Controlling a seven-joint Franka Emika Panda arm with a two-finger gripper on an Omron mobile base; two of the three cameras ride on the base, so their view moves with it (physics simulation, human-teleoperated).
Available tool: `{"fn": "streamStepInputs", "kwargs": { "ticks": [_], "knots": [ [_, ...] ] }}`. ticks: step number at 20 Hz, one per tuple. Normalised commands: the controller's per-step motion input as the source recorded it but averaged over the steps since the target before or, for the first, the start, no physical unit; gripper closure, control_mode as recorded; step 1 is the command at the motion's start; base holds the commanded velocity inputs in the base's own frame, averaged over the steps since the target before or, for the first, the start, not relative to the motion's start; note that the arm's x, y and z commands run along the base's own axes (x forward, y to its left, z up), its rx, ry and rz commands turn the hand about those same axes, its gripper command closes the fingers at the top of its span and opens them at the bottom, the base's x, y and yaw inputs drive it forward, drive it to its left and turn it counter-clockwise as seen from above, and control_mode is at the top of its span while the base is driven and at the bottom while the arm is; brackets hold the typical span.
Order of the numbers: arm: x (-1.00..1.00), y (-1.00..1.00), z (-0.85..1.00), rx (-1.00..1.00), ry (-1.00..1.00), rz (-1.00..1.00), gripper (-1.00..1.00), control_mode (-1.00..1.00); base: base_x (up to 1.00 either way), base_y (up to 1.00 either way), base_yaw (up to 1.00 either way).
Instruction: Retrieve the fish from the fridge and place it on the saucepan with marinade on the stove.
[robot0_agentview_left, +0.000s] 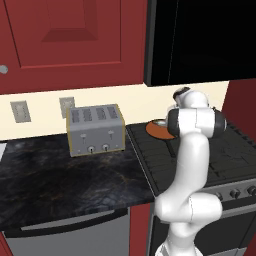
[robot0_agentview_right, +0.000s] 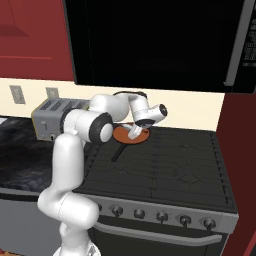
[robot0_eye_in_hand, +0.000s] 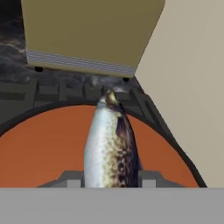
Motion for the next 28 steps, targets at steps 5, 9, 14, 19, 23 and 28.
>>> {"fn": "streamStepInputs", "kwargs": {
  "ticks": [5,9,14,19,23,28],
  "knots": [
    [0.07,0.0,-0.07,0.0,0.0,0.0,-1.0,-1.0,0.0,0.0,0.0],
    [0.0,0.0,-0.03,0.0,0.0,0.0,-1.0,-1.0,0.0,0.0,0.0],
    [-0.16,0.0,0.0,0.0,0.0,0.0,-1.0,-1.0,0.0,0.0,0.0],
    [-0.65,0.0,0.19,0.0,-0.09,0.0,-1.0,-1.0,0.0,0.0,0.0],
    [-0.77,0.0,0.5,0.0,-0.18,0.0,-1.0,-1.0,0.0,0.0,0.0],
    [-0.7,0.0,0.63,0.0,-0.21,0.0,-1.0,-1.0,0.0,0.0,0.0]
  ]
}}
